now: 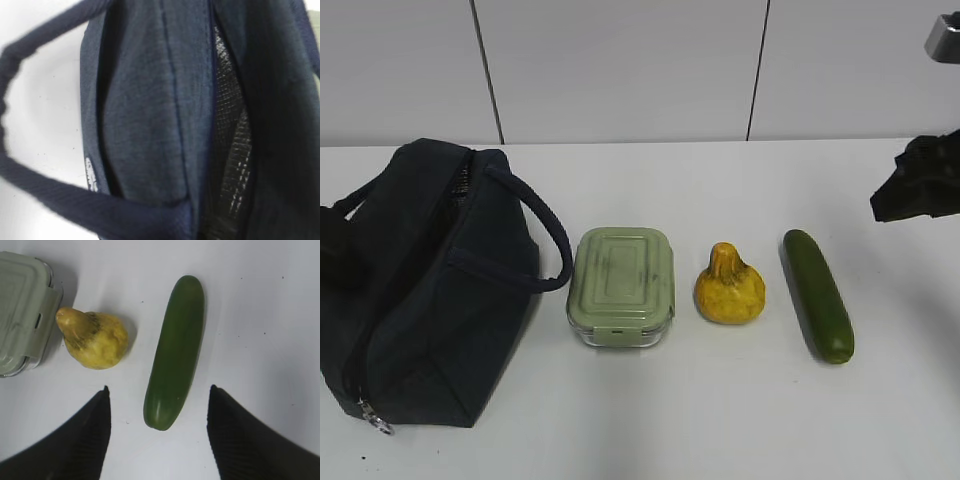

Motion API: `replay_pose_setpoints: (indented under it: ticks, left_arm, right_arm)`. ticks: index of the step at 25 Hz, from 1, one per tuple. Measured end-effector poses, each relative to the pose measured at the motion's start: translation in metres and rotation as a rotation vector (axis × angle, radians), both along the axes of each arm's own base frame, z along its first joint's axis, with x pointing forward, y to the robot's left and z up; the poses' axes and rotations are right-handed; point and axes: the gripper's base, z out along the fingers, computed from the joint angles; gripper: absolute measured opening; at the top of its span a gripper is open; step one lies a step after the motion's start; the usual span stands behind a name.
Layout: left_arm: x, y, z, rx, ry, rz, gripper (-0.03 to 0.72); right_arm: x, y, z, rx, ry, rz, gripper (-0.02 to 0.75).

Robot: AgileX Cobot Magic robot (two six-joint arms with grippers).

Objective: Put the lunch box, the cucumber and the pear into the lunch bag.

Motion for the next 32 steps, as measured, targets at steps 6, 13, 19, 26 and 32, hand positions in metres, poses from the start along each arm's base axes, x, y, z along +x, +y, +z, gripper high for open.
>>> replay_pose_setpoints:
  ticks: [6, 13, 19, 26, 32]
  left_arm:
    - [0.007, 0.0, -0.006, 0.012, 0.0, 0.003, -0.011]
    - [0.008, 0.0, -0.005, 0.013, -0.015, 0.006, -0.016]
    - [0.009, 0.0, -0.005, 0.014, -0.018, 0.006, -0.016]
    - [0.009, 0.0, -0.005, 0.014, -0.018, 0.006, -0.016]
    - [0.009, 0.0, -0.005, 0.015, -0.019, 0.006, -0.016]
  right_arm:
    - [0.021, 0.002, -0.012, 0.018, 0.059, 0.006, 0.471]
    - [0.047, 0.007, -0.046, 0.021, 0.228, 0.031, 0.471]
    - [0.074, 0.03, -0.061, -0.145, 0.286, 0.02, 0.471]
    - [0.106, 0.041, -0.089, -0.194, 0.369, -0.03, 0.471]
    - [0.12, 0.044, -0.117, -0.2, 0.451, -0.033, 0.471]
